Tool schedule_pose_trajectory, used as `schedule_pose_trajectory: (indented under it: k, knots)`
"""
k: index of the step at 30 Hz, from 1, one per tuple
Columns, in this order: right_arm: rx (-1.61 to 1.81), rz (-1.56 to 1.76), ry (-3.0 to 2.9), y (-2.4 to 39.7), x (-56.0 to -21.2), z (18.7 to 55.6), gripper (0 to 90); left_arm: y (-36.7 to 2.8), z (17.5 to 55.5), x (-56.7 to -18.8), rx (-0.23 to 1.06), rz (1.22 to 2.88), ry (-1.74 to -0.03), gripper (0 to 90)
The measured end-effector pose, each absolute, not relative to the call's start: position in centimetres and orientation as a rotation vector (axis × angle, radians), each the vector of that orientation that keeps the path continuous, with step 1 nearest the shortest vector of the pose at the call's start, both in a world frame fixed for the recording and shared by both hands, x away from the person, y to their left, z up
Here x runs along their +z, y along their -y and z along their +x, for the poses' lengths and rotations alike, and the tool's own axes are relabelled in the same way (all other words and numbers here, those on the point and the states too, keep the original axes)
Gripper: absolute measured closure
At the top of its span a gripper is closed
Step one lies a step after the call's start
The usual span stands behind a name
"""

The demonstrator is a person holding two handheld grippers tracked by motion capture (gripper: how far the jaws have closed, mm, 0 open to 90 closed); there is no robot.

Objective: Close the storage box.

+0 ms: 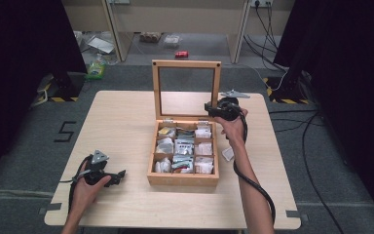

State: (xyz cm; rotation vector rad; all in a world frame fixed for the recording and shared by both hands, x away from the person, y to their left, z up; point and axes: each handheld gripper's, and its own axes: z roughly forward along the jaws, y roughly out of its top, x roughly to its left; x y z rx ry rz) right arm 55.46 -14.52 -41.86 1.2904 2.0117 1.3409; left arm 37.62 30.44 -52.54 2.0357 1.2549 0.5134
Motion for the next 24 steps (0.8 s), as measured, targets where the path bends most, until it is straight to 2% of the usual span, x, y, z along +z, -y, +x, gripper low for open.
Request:
schedule_pose_trajectory:
  k: [15,19,24]
  knots:
    - [1.325,1.243,-1.993,14.5,-41.7,54.8,50.9,-30.4,37.6,-52.5,0.513,2.035,-1.255,0.0]
    - [1.336,1.235,-1.985,14.8,-41.6,54.5,55.9,-30.4,37.6,-52.5,0.513,2.035,-1.255,0.0]
    - [1.360,1.195,-1.986,15.1,-41.7,53.9,56.0,-30.4,37.6,-52.5,0.512,2.034,-1.255,0.0]
